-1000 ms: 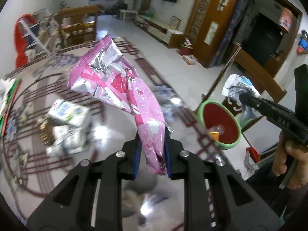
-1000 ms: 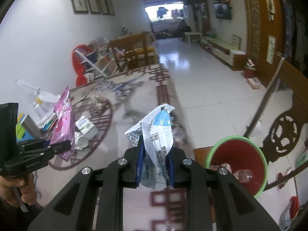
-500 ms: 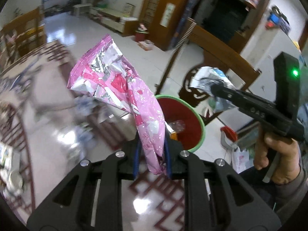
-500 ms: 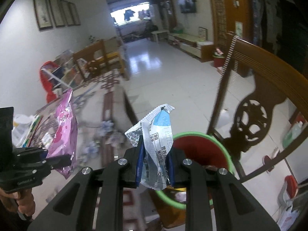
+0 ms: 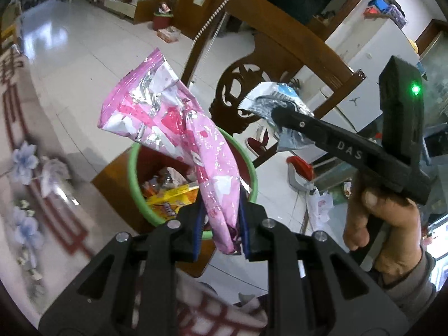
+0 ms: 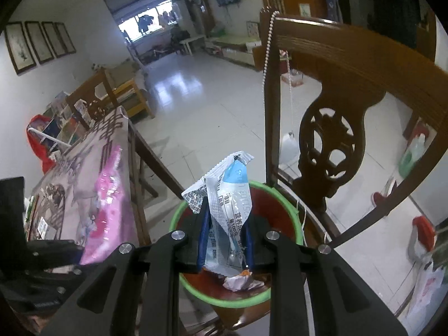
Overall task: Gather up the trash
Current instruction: 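Carry both wrappers over the red bin and open both tools, then move both open tools back over the table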
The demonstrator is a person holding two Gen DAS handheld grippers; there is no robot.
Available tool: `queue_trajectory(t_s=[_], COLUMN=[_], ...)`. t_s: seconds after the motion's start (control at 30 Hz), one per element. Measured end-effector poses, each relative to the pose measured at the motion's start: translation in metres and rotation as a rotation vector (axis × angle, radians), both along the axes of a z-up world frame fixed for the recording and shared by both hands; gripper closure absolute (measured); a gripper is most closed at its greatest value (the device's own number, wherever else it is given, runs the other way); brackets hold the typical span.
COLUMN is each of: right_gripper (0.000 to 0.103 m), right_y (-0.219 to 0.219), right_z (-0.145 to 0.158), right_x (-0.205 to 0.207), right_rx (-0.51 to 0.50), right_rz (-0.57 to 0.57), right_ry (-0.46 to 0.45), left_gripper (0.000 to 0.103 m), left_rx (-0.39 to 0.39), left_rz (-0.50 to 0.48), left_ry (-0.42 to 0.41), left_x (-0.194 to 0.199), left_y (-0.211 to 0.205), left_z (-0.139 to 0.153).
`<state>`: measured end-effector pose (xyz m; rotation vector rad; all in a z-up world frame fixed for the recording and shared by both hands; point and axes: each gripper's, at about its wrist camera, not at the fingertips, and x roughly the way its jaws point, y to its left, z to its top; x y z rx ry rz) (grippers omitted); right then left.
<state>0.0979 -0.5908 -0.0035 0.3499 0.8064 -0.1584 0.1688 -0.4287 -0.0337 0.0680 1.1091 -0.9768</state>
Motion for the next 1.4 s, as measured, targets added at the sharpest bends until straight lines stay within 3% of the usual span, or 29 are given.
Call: queue_trajectory(t_s=[0.3, 0.33, 0.4, 0.43, 0.47, 0.73, 0.97, 1.17, 1.4], right_gripper=[0.08, 0.079, 0.064, 0.06, 0.053, 0.034, 0.01, 0.008, 0.008], right_y=[0.005, 0.004, 0.003, 0.002, 0.002, 0.003, 0.009, 0.023, 0.072], right_z=[-0.002, -0.001, -0.002, -0.001, 0.0, 0.006, 0.012, 0.021, 0.039], right_x=[0.01, 0.01, 0.009, 0.009, 0.007, 0.005, 0.005, 0.008, 0.02], right_rx=[-0.026, -0.029, -0.026, -0.024, -0.024, -0.041, -0.048, -0.037, -0.074], right_rz=[0.011, 0.002, -0.008, -0.016, -0.022, -0.037, -0.053, -0.048, 0.021], right_ry=[0.021, 0.023, 0.022, 0.017, 0.012, -0.014, -0.041, -0.058, -0.089], left_gripper=[0.081, 0.076, 0.044, 0.02, 0.016, 0.006, 0.006, 0.006, 0.006], left_rx=[0.023, 0.027, 0.028, 0.021, 0.016, 0.05, 0.065, 0.062, 0.049], left_rz=[-0.031, -0.031, -0.033, -0.028, -0.022, 0.005, 0.103, 0.194, 0.312], left_ry=[0.037, 0.036, 0.041, 0.036, 0.027, -0.004, -0.029, -0.053, -0.111], left_x=[-0.001, -0.001, 0.001, 0.0, 0.0, -0.003, -0.003, -0.003, -0.009], left_y=[-0.021, -0.021, -0.025, -0.025, -0.025, -0.013, 0.018, 0.058, 0.122], left_z=[-0.016, -0.017, -0.02, -0.02, -0.02, -0.022, -0.018, -0.003, 0.023])
